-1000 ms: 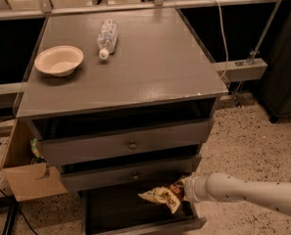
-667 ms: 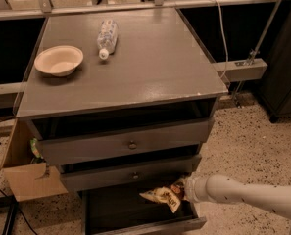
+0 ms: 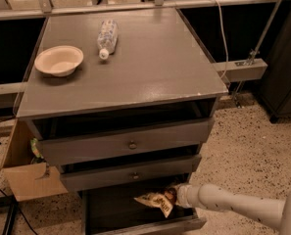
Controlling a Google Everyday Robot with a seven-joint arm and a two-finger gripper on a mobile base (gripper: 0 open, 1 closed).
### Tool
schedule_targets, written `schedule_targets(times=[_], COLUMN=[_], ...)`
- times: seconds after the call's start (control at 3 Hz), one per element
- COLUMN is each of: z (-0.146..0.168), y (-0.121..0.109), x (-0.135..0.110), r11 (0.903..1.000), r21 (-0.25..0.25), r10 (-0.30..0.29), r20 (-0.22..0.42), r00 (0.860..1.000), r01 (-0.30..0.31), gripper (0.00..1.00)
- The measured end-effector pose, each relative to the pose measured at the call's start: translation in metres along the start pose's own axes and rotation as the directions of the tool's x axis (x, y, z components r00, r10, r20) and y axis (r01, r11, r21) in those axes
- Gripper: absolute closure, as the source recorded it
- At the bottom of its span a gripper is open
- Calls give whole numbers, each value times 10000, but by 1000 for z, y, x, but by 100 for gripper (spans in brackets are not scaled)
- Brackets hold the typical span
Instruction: Place brown chip bag into bottom drawer
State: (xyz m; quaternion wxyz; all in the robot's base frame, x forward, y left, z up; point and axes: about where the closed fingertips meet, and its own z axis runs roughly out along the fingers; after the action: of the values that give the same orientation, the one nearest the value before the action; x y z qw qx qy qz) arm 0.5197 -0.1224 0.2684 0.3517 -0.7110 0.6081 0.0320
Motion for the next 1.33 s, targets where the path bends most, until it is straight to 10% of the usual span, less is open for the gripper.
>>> schedule_targets(times=[1.33], z=[62], y=[11], x=[1], r11=[9972], r21=[667], r10=[-382], r20=[777], r00=[9962], r01=[330], gripper=[100])
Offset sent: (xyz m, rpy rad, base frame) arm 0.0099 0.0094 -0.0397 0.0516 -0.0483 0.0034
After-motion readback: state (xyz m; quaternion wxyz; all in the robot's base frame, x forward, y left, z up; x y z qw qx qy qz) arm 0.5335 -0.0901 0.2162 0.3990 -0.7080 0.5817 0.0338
